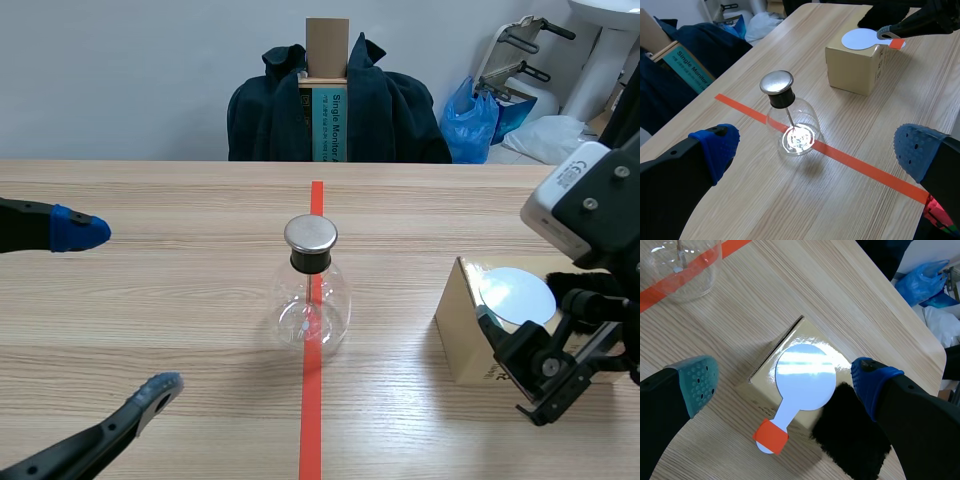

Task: Do the electroscope experiment.
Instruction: 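Return to the home posture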

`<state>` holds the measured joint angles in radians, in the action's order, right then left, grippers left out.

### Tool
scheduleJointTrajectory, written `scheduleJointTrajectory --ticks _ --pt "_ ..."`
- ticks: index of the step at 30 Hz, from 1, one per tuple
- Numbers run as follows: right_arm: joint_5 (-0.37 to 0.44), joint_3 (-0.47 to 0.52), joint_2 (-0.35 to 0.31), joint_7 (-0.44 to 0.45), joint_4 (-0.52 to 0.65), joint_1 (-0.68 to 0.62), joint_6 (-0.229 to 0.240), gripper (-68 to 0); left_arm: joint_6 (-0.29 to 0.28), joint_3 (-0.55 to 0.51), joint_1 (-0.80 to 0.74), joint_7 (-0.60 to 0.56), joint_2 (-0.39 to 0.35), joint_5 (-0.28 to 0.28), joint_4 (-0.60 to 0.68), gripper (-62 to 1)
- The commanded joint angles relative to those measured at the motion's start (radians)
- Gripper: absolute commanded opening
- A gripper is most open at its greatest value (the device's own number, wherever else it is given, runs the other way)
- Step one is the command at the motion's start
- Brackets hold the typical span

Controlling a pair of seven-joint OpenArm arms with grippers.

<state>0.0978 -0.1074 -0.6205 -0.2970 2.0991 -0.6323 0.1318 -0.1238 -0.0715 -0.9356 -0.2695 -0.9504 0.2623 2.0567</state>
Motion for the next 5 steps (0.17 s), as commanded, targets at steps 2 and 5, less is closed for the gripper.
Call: scheduleJointTrajectory --ticks 2,5 --pt "0.001 -0.001 0.000 0.008 0.020 -0.002 -0.007 -13.7 0.002 0.007 0.005 -0.018 0.008 0.007 0.006 1.4" --pt "0.001 -0.001 0.000 0.008 0.020 -0.002 -0.007 -13.7 0.002 0.007 0.005 -0.018 0.008 0.007 0.006 1.4"
